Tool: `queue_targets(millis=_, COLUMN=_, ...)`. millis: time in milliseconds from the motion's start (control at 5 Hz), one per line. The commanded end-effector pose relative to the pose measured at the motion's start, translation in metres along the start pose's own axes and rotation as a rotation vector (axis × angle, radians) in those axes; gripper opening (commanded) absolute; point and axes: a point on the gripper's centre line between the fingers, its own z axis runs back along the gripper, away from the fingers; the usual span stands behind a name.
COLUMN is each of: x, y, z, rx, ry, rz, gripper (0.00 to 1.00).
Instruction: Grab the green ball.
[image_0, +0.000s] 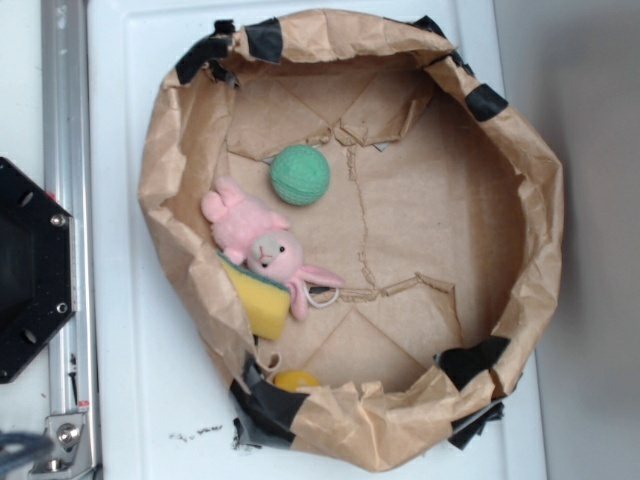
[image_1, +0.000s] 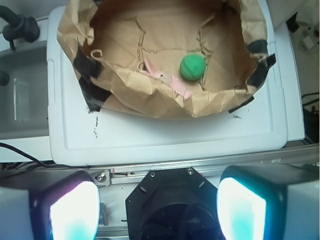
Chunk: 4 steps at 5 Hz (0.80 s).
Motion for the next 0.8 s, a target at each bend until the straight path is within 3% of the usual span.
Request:
queue_targets(millis=0, x=0.0, y=0.0, z=0.0, rx=0.0, ry=0.0, rz=0.0, gripper=1.0)
queue_targets(millis=200, x=0.047, y=0.007, z=-0.037, rx=0.037, ry=-0.252, rz=0.024, gripper=1.0)
queue_targets(millis=400, x=0.089, y=0.008, z=-0.076, rx=0.046, ry=-0.267, rz=-0.001, gripper=1.0)
queue_targets(millis=600, x=0.094, y=0.027, z=-0.112, rx=0.024, ry=-0.211, rz=0.046, gripper=1.0)
